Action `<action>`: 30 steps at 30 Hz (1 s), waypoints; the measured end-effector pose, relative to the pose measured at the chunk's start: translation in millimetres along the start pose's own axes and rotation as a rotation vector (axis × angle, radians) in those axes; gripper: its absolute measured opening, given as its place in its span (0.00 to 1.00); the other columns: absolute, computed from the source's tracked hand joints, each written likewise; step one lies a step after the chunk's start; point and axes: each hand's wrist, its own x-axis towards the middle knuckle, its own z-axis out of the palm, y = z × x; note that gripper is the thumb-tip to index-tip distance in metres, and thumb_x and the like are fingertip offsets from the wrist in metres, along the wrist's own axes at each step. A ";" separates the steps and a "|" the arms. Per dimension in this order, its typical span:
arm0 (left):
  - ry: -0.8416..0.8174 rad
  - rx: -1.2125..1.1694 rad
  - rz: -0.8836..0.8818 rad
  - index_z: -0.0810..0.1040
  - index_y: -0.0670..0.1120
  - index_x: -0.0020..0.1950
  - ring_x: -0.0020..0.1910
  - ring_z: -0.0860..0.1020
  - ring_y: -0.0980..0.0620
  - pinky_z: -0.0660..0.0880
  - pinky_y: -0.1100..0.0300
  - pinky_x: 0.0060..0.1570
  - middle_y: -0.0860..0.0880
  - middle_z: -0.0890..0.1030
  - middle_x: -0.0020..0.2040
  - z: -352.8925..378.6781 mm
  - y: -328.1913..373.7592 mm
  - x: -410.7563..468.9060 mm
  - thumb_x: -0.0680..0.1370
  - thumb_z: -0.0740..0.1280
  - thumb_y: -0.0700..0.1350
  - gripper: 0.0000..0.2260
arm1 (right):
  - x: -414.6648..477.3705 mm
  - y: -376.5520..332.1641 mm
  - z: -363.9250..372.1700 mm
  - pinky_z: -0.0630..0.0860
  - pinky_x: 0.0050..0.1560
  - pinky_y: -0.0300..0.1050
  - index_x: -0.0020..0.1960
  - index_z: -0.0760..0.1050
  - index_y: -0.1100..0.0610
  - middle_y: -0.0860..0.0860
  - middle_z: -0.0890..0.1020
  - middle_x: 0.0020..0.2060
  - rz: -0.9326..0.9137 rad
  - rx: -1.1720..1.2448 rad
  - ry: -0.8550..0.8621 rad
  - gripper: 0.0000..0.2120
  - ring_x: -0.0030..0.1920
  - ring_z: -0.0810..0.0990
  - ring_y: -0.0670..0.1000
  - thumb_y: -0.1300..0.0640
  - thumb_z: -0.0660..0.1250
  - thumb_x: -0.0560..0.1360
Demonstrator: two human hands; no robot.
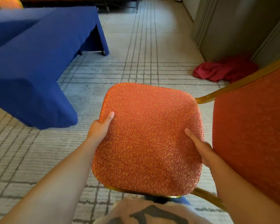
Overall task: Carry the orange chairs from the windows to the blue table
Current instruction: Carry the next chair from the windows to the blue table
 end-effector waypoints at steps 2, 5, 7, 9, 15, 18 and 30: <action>-0.030 0.003 -0.005 0.81 0.44 0.52 0.53 0.80 0.44 0.70 0.58 0.48 0.46 0.80 0.45 10.2 18.2 40.4 0.66 0.65 0.73 0.34 | 30.8 -26.6 12.6 0.71 0.67 0.53 0.67 0.75 0.58 0.56 0.81 0.59 0.005 0.002 0.002 0.46 0.61 0.78 0.57 0.32 0.76 0.57; -0.059 -0.002 -0.027 0.81 0.44 0.50 0.53 0.80 0.43 0.72 0.56 0.49 0.41 0.82 0.48 37.8 37.8 104.7 0.66 0.65 0.72 0.33 | 89.3 -68.5 30.4 0.70 0.69 0.56 0.68 0.74 0.60 0.57 0.80 0.61 0.025 -0.016 -0.006 0.47 0.62 0.77 0.58 0.32 0.76 0.58; -0.059 -0.011 -0.019 0.81 0.41 0.53 0.54 0.80 0.42 0.72 0.55 0.50 0.39 0.82 0.51 55.8 58.4 154.8 0.66 0.64 0.72 0.36 | 134.7 -104.8 45.4 0.71 0.67 0.54 0.67 0.74 0.60 0.56 0.81 0.59 0.015 -0.023 -0.002 0.46 0.61 0.78 0.57 0.33 0.76 0.59; -0.052 -0.017 -0.028 0.81 0.41 0.56 0.55 0.79 0.42 0.72 0.55 0.52 0.39 0.82 0.53 68.6 89.3 204.8 0.67 0.65 0.72 0.36 | 177.8 -149.4 60.6 0.72 0.65 0.53 0.67 0.75 0.59 0.56 0.82 0.58 0.009 -0.037 0.001 0.44 0.59 0.78 0.57 0.34 0.76 0.59; -0.045 -0.012 -0.062 0.81 0.40 0.56 0.52 0.79 0.43 0.70 0.58 0.48 0.38 0.81 0.53 100.4 169.6 336.9 0.63 0.63 0.75 0.41 | 292.3 -273.8 99.4 0.76 0.51 0.48 0.63 0.77 0.57 0.53 0.84 0.50 0.041 -0.064 -0.042 0.42 0.51 0.82 0.54 0.34 0.77 0.56; -0.013 0.005 -0.091 0.80 0.39 0.58 0.55 0.79 0.42 0.71 0.56 0.49 0.37 0.81 0.55 104.3 192.2 391.4 0.60 0.61 0.77 0.46 | 337.0 -311.6 127.5 0.77 0.46 0.47 0.63 0.77 0.58 0.54 0.84 0.50 0.082 -0.079 -0.071 0.43 0.50 0.82 0.55 0.34 0.77 0.56; -0.034 0.016 -0.100 0.82 0.41 0.54 0.53 0.80 0.44 0.72 0.57 0.49 0.41 0.82 0.50 78.6 274.7 667.1 0.61 0.63 0.76 0.41 | 504.9 -454.7 308.4 0.77 0.60 0.56 0.64 0.77 0.58 0.57 0.84 0.53 0.111 -0.053 -0.074 0.38 0.54 0.82 0.58 0.37 0.77 0.62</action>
